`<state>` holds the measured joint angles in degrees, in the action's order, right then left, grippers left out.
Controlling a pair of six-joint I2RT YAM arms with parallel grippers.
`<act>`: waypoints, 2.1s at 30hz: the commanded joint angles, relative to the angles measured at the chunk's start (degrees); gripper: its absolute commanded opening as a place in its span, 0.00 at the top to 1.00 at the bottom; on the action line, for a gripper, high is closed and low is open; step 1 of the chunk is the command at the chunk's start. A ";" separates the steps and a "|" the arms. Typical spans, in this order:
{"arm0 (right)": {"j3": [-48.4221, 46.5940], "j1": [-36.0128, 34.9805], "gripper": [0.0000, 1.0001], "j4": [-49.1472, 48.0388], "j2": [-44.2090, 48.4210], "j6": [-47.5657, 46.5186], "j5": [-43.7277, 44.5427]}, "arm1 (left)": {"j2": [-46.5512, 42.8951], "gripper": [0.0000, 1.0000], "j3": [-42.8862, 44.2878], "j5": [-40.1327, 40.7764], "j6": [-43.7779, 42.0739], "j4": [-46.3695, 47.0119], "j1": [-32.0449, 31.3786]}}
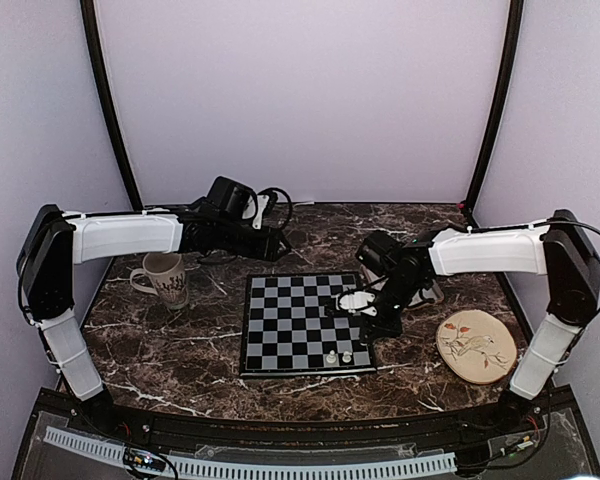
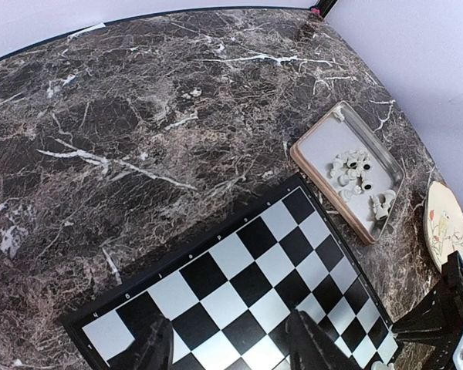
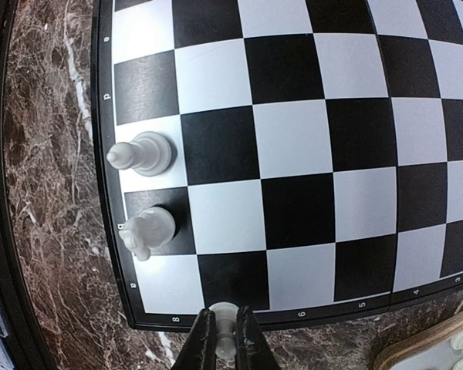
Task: Set up the chess pieces on the board
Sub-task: Place the pawn at h2.
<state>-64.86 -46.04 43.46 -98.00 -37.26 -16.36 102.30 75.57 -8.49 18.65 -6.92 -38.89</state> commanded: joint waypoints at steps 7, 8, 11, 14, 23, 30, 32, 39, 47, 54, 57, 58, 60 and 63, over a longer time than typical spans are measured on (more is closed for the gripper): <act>-0.79 -0.70 0.92 -1.16 -3.17 0.24 -0.25 | -2.29 0.47 -1.35 -0.91 0.08 1.18 0.05; -0.79 -0.71 0.92 -1.25 -3.39 0.38 -0.19 | -2.20 0.48 -1.36 -0.91 0.08 1.22 0.01; -0.79 -0.72 0.91 -1.39 -3.99 0.50 -0.16 | -1.96 0.48 -1.39 -1.05 0.11 1.34 0.00; -0.79 -0.86 0.91 -1.81 -4.41 0.76 -0.10 | -1.68 0.48 -1.43 -1.25 0.21 1.47 0.00; -3.07 -1.10 0.90 -2.34 -5.57 1.90 0.97 | -0.84 0.47 -0.82 -2.42 0.33 1.71 -0.03; -2.72 -1.42 0.89 -1.81 -5.99 1.40 1.95 | -0.66 0.47 -0.63 -2.76 0.50 1.27 -0.03; -2.75 -1.42 0.90 -1.47 -5.98 1.19 1.83 | -0.61 0.47 -0.60 -2.76 0.51 1.31 0.01; -2.84 -1.57 0.90 0.11 -5.80 0.17 0.72 | -0.44 0.47 -0.59 -2.96 0.53 1.34 -0.03; -3.00 -1.68 0.90 1.75 -6.40 -0.91 -0.21 | -0.26 0.47 -0.63 -3.02 0.48 1.28 0.04; -2.73 -1.74 0.84 -0.09 -6.29 0.29 1.60 | -0.17 0.47 -0.69 -3.02 0.51 1.39 0.04; -2.67 -1.73 0.81 -0.39 -5.97 0.51 2.11 | -0.13 0.47 -0.70 -3.02 0.53 1.39 0.04; -2.68 -1.75 0.80 -0.47 -5.72 0.64 2.04 | -0.17 0.47 -0.73 -3.02 0.51 1.38 0.03; -2.79 -1.73 0.78 -0.48 -5.05 0.62 1.74 | -0.17 0.47 -0.72 -3.06 0.45 1.45 0.03; -3.60 -1.74 0.70 0.46 -3.28 0.18 -0.15 | -0.24 0.47 -0.61 -3.02 0.33 1.24 0.05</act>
<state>-67.18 -47.22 43.24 -103.48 -37.01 -15.09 102.32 74.89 -10.96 18.74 -5.93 -38.89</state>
